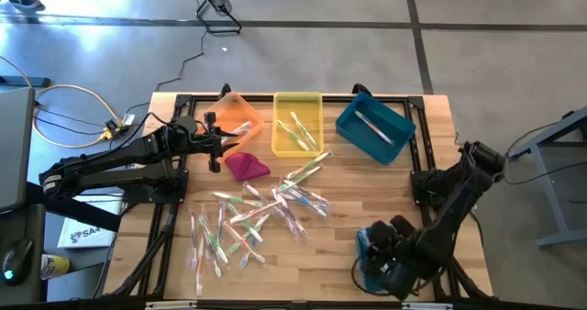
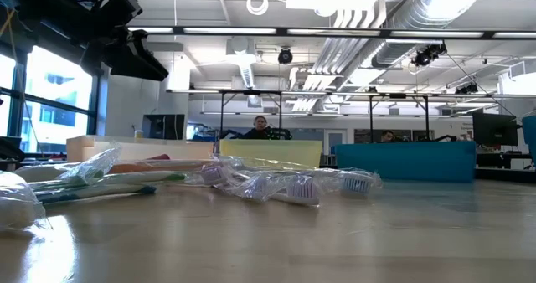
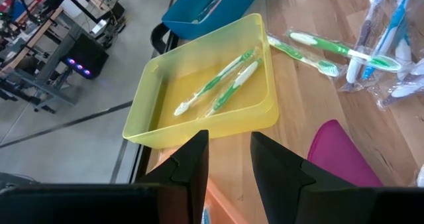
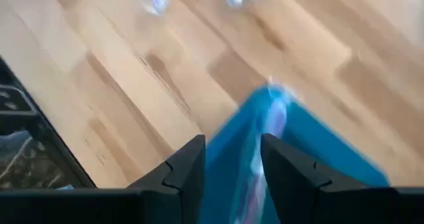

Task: Pick & Place Toothbrushes
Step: Put the green toothbrush into the yellow bin

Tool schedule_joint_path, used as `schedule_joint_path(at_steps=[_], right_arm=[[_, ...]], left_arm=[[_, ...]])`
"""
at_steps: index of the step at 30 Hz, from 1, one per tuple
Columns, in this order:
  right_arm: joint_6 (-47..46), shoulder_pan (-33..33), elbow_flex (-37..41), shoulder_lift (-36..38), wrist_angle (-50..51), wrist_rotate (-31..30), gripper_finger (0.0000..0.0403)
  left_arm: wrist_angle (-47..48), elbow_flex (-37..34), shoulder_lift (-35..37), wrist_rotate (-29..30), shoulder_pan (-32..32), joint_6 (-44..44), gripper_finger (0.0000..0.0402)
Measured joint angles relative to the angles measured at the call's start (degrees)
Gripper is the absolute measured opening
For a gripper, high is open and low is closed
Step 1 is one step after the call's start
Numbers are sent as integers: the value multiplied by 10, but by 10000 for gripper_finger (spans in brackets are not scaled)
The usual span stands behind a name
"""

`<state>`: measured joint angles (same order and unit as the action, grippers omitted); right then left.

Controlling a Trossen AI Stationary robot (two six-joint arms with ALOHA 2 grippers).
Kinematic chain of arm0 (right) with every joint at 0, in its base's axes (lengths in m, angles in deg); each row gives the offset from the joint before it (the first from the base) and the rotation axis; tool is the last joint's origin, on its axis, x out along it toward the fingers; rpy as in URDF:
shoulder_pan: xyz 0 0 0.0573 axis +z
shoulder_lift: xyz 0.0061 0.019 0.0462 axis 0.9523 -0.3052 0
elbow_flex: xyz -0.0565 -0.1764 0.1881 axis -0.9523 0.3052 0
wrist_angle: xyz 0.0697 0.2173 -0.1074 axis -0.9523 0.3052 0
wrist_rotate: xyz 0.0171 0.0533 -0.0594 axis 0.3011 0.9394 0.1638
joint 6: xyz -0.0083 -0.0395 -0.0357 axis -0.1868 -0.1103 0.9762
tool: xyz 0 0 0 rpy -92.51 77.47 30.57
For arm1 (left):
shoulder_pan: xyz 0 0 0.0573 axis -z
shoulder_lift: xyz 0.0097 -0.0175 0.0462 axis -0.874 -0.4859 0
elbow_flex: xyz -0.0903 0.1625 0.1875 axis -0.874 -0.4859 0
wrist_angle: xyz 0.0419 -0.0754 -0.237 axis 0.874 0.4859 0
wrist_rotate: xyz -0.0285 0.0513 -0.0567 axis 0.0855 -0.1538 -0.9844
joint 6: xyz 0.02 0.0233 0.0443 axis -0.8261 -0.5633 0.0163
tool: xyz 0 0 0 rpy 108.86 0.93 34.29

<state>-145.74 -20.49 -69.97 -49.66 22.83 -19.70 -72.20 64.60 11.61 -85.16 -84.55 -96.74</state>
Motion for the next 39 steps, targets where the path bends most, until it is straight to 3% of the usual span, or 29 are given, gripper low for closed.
schedule_joint_path(at_steps=[9,24,29,39], right_arm=[[242,-93,0,3,-85,-16,136],[612,-281,0,3,-124,51,136],[712,-358,0,3,-140,130,136],[886,-483,0,3,-224,234,136]], left_arm=[[0,0,0,0,0,0,108],[0,0,0,0,0,0,108],[0,0,0,0,0,-6,108],[1,0,0,2,0,-8,108]])
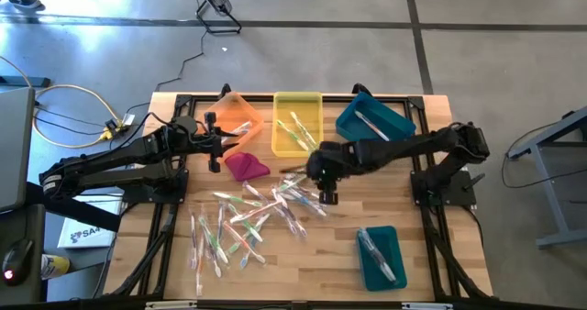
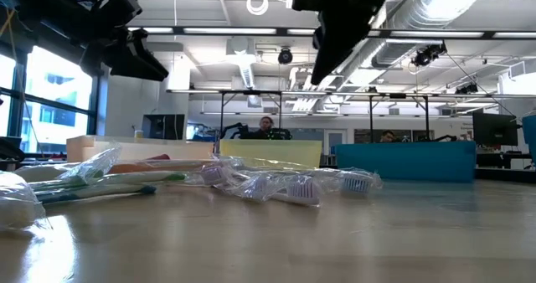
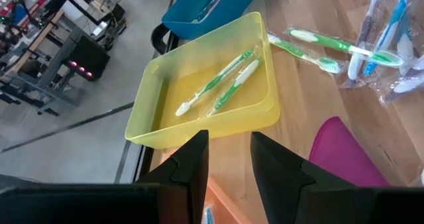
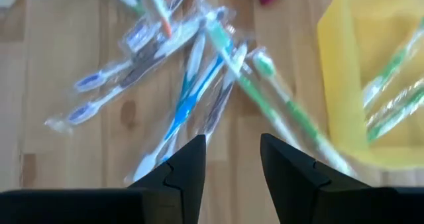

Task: Pick & Place Toothbrushes
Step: Put the green toothbrush into the yellow bin

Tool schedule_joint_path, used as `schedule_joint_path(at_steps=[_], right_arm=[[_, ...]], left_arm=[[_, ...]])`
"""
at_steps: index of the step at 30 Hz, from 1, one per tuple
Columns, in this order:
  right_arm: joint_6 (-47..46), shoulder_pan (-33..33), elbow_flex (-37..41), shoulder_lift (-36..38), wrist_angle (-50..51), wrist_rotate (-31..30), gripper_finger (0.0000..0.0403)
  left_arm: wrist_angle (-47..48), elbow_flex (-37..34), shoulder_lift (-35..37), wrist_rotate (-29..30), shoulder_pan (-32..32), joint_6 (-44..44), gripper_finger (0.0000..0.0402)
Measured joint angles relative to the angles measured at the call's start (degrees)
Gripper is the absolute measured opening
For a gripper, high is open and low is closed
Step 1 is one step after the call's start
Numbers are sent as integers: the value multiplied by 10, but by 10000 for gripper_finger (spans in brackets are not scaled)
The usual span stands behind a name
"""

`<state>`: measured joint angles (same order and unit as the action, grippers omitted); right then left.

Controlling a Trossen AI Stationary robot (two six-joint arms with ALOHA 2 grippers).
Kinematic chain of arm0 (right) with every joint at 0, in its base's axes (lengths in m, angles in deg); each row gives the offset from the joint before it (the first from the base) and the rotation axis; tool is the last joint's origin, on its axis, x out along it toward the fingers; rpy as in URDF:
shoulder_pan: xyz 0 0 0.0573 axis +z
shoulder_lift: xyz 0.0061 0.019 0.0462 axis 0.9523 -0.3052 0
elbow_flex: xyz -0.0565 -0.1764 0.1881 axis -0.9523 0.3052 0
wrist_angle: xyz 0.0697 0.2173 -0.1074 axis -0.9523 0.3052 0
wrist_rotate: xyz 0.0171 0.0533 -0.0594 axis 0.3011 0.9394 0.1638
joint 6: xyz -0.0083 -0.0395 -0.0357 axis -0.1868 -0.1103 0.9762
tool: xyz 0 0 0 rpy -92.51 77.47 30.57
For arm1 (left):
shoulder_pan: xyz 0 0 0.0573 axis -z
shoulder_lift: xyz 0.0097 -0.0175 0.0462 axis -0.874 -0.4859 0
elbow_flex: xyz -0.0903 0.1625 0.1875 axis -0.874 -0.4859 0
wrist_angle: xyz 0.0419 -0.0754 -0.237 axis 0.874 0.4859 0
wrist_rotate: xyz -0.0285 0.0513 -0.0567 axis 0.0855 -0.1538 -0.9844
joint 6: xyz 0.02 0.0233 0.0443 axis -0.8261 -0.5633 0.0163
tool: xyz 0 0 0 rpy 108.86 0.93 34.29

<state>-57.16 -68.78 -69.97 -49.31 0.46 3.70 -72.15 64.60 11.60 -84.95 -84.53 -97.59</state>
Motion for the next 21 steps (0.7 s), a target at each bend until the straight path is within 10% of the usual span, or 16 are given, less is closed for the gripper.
schedule_joint_path(at_steps=[21], right_arm=[[170,-62,0,-27,-123,49,136]], left_arm=[[-1,0,0,-2,0,45,108]])
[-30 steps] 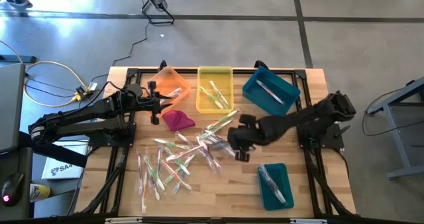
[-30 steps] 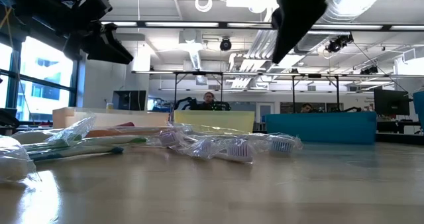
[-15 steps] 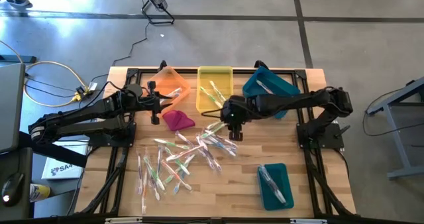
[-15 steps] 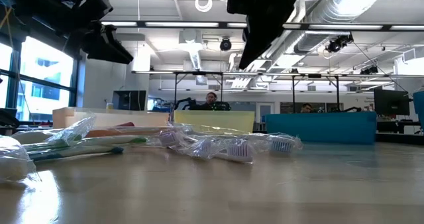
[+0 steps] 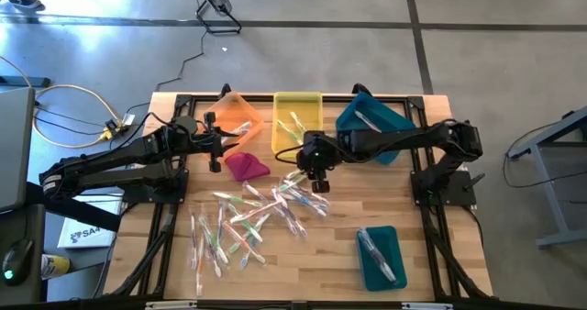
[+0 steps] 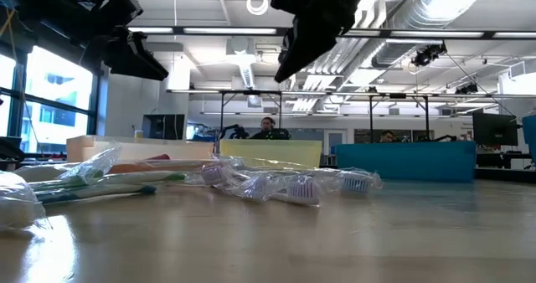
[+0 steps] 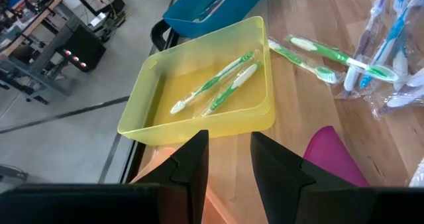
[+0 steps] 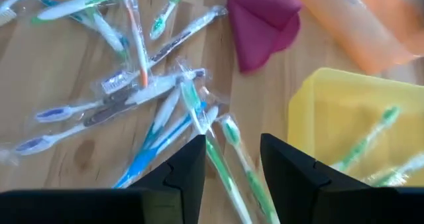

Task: Pick & Place Toothbrushes
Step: Put the green toothbrush into the yellow bin

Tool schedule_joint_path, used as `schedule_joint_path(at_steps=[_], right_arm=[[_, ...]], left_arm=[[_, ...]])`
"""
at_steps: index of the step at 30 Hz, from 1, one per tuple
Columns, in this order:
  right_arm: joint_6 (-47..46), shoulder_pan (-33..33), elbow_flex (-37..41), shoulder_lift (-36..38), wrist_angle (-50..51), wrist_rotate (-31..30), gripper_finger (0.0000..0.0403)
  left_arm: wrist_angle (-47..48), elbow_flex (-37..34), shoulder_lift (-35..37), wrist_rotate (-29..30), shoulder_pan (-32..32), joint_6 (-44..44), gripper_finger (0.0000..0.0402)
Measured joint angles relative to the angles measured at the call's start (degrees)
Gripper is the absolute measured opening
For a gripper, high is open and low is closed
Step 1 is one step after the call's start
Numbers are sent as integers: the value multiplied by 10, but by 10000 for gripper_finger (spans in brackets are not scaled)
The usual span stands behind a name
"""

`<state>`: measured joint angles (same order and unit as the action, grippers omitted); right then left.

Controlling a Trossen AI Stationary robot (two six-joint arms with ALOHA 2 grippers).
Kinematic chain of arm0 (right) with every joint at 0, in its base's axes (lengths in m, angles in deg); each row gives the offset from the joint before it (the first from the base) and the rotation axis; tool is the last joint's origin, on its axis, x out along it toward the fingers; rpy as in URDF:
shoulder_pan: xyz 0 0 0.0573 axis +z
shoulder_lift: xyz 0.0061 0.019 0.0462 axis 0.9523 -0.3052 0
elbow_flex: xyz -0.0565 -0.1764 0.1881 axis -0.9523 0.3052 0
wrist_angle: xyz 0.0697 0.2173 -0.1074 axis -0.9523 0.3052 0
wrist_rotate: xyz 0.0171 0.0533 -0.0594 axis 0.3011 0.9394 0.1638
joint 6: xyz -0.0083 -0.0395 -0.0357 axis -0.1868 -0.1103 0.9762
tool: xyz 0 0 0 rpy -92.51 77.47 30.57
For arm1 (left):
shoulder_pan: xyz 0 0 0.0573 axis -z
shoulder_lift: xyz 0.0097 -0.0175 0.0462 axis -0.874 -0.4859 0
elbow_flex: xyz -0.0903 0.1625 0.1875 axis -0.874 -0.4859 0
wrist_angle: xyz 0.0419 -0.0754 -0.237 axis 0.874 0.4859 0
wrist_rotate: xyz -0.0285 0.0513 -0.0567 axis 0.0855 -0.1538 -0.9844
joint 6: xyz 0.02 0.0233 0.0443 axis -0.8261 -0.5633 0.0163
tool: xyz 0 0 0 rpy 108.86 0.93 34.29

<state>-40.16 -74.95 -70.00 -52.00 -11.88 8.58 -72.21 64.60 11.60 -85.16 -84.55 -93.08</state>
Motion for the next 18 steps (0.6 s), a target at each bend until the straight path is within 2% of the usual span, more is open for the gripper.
schedule_joint_path(at_steps=[2,8,12,15,18], right_arm=[[5,-1,0,-10,-1,1,136],[10,-1,0,-21,-6,-47,141],[10,-1,0,-28,-7,-66,172],[10,-1,0,-39,0,-58,202],[9,-1,0,-52,-2,-43,215]], left_arm=[[0,0,0,0,0,0,108],[0,0,0,0,0,0,108],[0,0,0,0,0,0,108],[0,0,0,0,0,-2,108],[0,0,0,0,0,-5,108]])
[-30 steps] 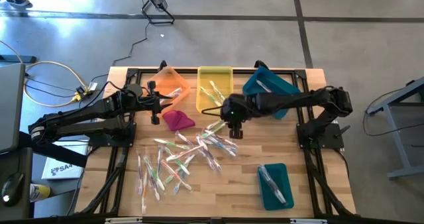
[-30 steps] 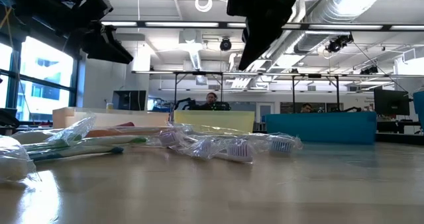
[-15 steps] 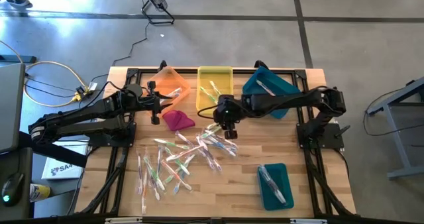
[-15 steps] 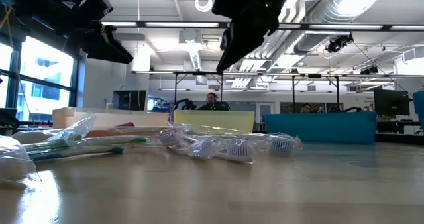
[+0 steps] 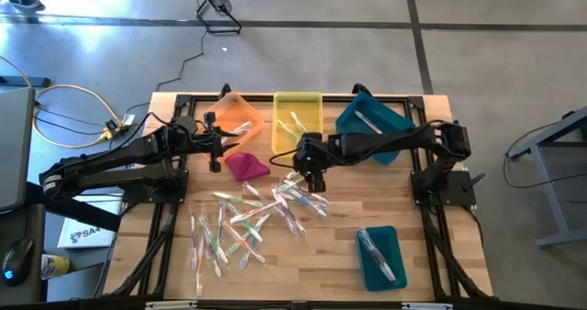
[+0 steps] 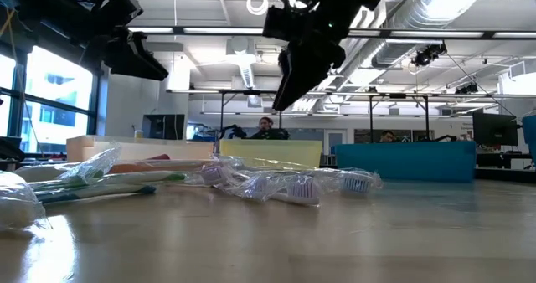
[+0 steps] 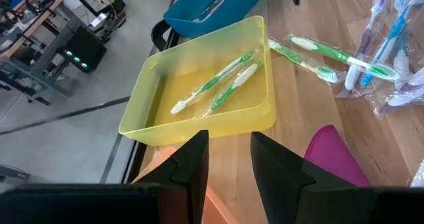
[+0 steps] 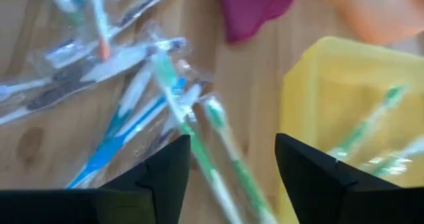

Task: Pick & Place Toothbrushes
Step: Put the green toothbrush into the yellow bin

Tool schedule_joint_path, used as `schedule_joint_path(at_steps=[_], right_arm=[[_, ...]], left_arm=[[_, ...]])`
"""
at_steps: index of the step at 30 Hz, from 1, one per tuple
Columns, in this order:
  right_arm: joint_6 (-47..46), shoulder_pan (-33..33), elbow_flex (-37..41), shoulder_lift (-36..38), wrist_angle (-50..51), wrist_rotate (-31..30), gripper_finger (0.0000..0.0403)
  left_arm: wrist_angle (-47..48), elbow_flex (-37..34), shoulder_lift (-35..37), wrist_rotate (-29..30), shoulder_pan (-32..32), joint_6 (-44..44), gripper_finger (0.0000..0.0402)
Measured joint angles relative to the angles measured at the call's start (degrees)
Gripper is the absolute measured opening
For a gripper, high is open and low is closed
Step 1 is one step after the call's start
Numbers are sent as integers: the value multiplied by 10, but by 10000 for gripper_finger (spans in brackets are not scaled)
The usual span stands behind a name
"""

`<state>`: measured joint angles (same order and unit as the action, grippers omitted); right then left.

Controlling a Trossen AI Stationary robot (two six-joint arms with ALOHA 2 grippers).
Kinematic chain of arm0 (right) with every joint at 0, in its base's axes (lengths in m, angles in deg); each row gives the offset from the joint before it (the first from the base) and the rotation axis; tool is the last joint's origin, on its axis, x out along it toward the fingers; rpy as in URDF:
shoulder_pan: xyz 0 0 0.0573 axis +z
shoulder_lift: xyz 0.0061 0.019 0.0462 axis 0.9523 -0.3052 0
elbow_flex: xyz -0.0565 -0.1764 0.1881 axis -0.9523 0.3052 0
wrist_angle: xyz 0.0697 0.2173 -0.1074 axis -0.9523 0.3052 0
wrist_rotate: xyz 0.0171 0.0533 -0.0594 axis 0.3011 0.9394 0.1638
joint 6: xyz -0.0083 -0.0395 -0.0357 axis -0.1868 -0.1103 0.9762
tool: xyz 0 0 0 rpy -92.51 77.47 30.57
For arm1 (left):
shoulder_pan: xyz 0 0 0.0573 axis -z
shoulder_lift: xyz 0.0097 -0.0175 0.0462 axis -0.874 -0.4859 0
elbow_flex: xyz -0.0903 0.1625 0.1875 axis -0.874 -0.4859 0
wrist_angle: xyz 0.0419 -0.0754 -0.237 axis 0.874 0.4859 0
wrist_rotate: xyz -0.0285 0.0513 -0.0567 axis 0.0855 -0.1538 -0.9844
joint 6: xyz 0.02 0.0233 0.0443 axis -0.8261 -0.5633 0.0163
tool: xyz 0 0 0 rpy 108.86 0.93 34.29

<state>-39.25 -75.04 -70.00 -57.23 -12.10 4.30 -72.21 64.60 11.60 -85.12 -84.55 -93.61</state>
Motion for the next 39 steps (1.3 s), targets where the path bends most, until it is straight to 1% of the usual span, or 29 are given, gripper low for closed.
schedule_joint_path(at_steps=[8,25,30,34,39], right_arm=[[-11,0,0,-45,0,1,196],[-16,0,0,-112,5,0,194],[-16,0,0,-120,7,1,191],[-16,0,0,-120,8,1,168],[-17,0,0,-120,10,1,119]], left_arm=[[0,0,0,0,0,-1,108],[0,0,0,0,0,-1,108],[0,0,0,1,0,-1,108],[0,0,0,2,0,-1,108],[0,0,0,2,0,-1,108]])
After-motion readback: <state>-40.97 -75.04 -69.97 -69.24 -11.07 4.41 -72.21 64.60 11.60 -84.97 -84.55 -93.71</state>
